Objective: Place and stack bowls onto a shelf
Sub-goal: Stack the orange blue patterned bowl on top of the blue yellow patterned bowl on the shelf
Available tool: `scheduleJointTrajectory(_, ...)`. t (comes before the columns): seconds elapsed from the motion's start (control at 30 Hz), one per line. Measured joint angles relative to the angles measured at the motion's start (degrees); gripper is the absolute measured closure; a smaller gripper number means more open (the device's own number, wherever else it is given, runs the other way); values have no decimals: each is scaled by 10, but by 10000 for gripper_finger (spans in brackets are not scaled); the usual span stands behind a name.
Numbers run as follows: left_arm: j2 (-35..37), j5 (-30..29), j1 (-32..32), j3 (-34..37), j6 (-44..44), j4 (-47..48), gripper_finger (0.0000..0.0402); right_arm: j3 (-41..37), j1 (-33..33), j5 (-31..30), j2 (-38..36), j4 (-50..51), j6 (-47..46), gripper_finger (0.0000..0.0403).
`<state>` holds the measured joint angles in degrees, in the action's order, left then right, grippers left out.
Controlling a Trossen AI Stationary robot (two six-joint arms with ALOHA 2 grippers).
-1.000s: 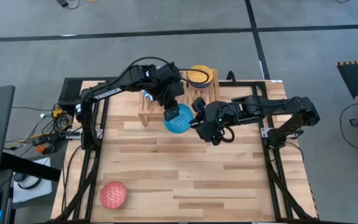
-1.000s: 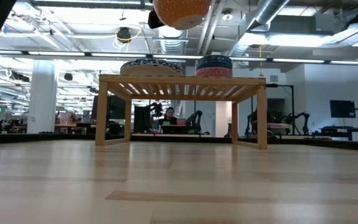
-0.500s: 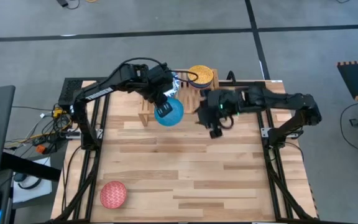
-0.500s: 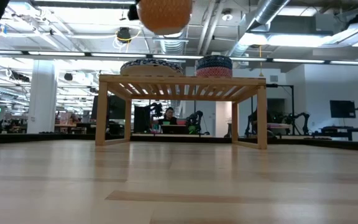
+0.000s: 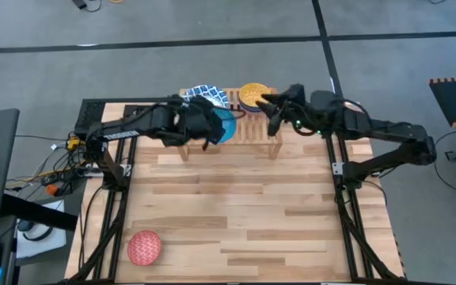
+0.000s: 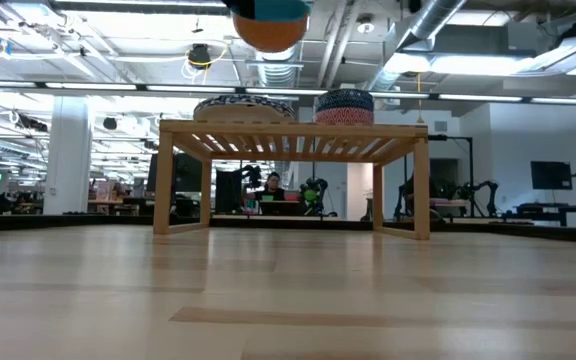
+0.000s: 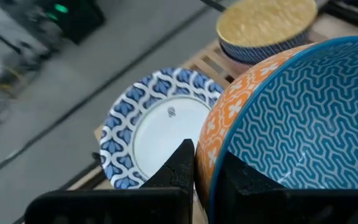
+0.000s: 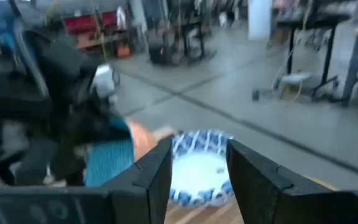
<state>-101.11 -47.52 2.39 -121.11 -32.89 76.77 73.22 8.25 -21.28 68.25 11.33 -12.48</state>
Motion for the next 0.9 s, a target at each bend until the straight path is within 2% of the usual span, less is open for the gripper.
scheduleJointTrajectory(0.1, 0, -49, -14, 26, -45, -18, 391, -20, -6, -16, -13, -32, 28, 227)
scheduleJointTrajectory(0.2, 2, -51, -18, 33, -33, -25, 391, -23, -20, -15, 2, -29, 117, 228)
scheduleJointTrajectory(0.3, 2, 12, -16, 33, 49, -43, 391, -24, -42, -13, 18, -17, 254, 228)
scheduleJointTrajectory(0.4, 1, 106, -1, 34, 133, -64, 393, -23, -70, 11, 32, 2, 407, 227)
scheduleJointTrajectory(0.5, 1, 208, 28, 34, 168, -61, 395, -10, -102, 37, 51, 53, 545, 227)
scheduleJointTrajectory(0.6, -2, 279, 58, 34, 172, -63, 395, 12, -129, 33, 82, 106, 644, 228)
scheduleJointTrajectory(0.7, -2, 315, 78, 34, 172, -66, 396, 32, -142, 1, 120, 168, 698, 227)
scheduleJointTrajectory(0.9, -2, 330, 89, 34, 176, -45, 396, 60, -158, -80, 177, 196, 760, 227)
